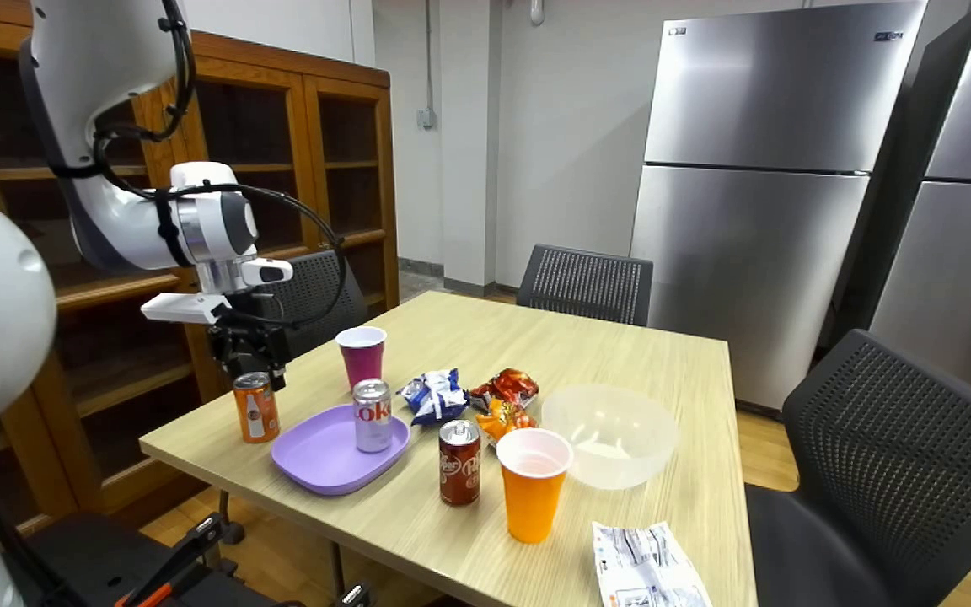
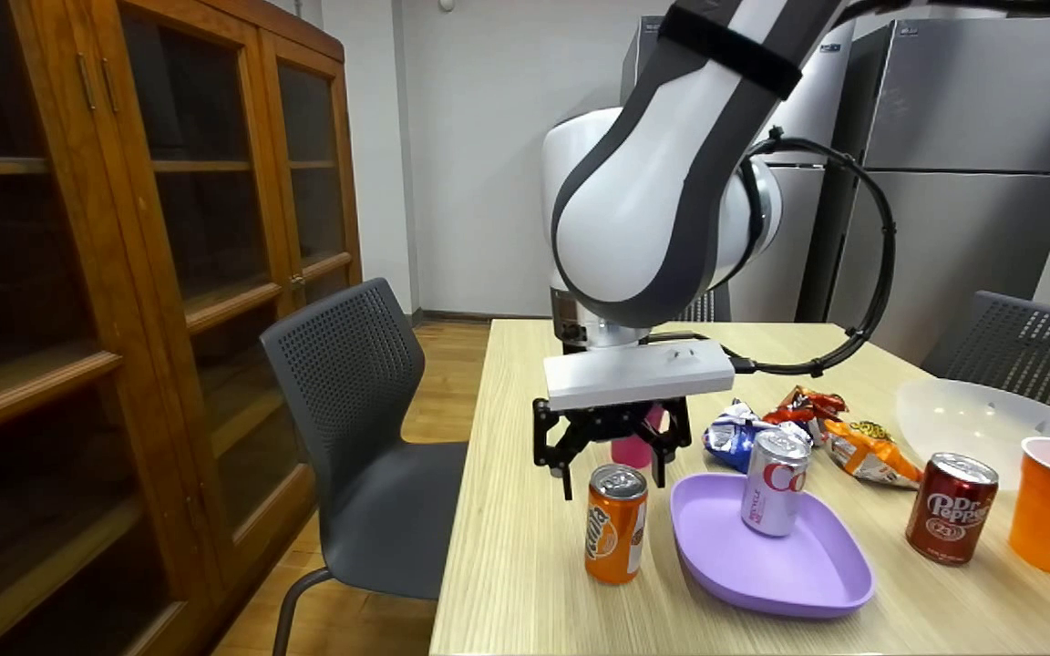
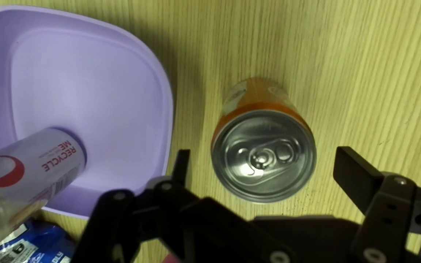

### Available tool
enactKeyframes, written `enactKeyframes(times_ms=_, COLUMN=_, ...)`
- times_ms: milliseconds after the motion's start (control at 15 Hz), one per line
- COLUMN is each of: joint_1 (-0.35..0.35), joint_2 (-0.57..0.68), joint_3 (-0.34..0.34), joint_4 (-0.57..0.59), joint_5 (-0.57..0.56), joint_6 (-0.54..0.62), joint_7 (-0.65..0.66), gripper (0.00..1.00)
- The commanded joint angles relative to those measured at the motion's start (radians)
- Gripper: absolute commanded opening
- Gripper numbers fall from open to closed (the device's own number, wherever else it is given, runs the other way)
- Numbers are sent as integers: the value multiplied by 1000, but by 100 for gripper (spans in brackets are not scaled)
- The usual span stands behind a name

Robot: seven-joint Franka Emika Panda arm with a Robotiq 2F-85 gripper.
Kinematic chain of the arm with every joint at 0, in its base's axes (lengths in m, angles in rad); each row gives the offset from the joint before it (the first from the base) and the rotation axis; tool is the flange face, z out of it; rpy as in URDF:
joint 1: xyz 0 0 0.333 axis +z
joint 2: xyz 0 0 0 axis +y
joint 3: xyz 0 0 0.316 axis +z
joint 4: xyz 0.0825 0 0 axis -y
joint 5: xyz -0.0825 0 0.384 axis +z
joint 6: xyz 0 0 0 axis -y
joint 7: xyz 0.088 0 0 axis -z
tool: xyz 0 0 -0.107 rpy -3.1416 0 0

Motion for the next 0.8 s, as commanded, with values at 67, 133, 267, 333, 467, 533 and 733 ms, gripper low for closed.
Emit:
enactKeyframes(times_ms=67, joint_1=24, joint_2=-14, joint_3=-12, joint_4=-26, joint_5=11, joint_6=16, joint_7=23, gripper=100)
enactKeyframes(times_ms=133, joint_1=25, joint_2=-15, joint_3=-12, joint_4=-29, joint_5=10, joint_6=16, joint_7=23, gripper=100)
enactKeyframes(times_ms=267, joint_1=28, joint_2=-17, joint_3=-13, joint_4=-35, joint_5=6, joint_6=17, joint_7=22, gripper=74)
enactKeyframes(times_ms=333, joint_1=29, joint_2=-18, joint_3=-14, joint_4=-37, joint_5=7, joint_6=17, joint_7=23, gripper=71)
enactKeyframes(times_ms=467, joint_1=30, joint_2=-18, joint_3=-17, joint_4=-38, joint_5=5, joint_6=18, joint_7=28, gripper=62)
enactKeyframes(times_ms=533, joint_1=31, joint_2=-19, joint_3=-18, joint_4=-38, joint_5=5, joint_6=17, joint_7=29, gripper=53)
enactKeyframes(times_ms=733, joint_1=36, joint_2=-43, joint_3=-24, joint_4=-43, joint_5=-2, joint_6=16, joint_7=37, gripper=40)
